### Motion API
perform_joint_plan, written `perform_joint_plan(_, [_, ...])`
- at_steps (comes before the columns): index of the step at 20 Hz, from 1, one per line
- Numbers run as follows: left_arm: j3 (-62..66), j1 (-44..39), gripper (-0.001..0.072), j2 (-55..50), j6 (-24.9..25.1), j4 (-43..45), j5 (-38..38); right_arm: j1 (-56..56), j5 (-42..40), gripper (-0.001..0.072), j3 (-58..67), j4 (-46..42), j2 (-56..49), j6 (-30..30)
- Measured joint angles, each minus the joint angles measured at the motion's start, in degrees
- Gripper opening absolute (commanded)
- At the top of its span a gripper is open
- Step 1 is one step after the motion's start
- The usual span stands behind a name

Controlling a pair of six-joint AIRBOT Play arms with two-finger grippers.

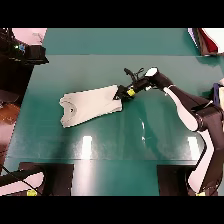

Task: Fold the shirts.

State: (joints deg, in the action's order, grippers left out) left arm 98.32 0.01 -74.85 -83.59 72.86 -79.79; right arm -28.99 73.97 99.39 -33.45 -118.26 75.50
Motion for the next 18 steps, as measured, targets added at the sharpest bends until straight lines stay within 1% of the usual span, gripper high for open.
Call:
perform_joint_plan(5, [0.0, 0.0, 0.0025, 0.0, 0.0, -2.0, -0.4, -0.5, -1.4, 0.0016, 5.8, 1.4, 0.4, -2.2])
perform_joint_plan(7, [0.0, 0.0, 0.0025, 0.0, 0.0, -4.2, -0.8, 1.4, -1.5, 0.0016, 6.3, 1.2, 2.6, -2.4])
perform_joint_plan(9, [0.0, -0.1, 0.0025, 0.0, 0.0, -5.7, -0.9, 4.5, -1.8, 0.0016, 5.3, -0.9, 6.3, -2.7])
perform_joint_plan(11, [0.0, -0.7, 0.0024, 0.0, 0.0, -6.3, -1.0, 9.1, -2.4, 0.0016, 2.7, -3.7, 11.0, -2.8])
perform_joint_plan(14, [0.0, -3.0, 0.0025, 0.0, 0.0, -6.8, -0.4, 18.8, -3.9, 0.0016, -3.0, -6.5, 19.4, -2.8])
perform_joint_plan(18, [0.0, -8.2, 0.0024, 0.0, 0.0, -7.0, 3.5, 34.4, -7.5, 0.0016, -9.6, -8.1, 29.0, -2.8])
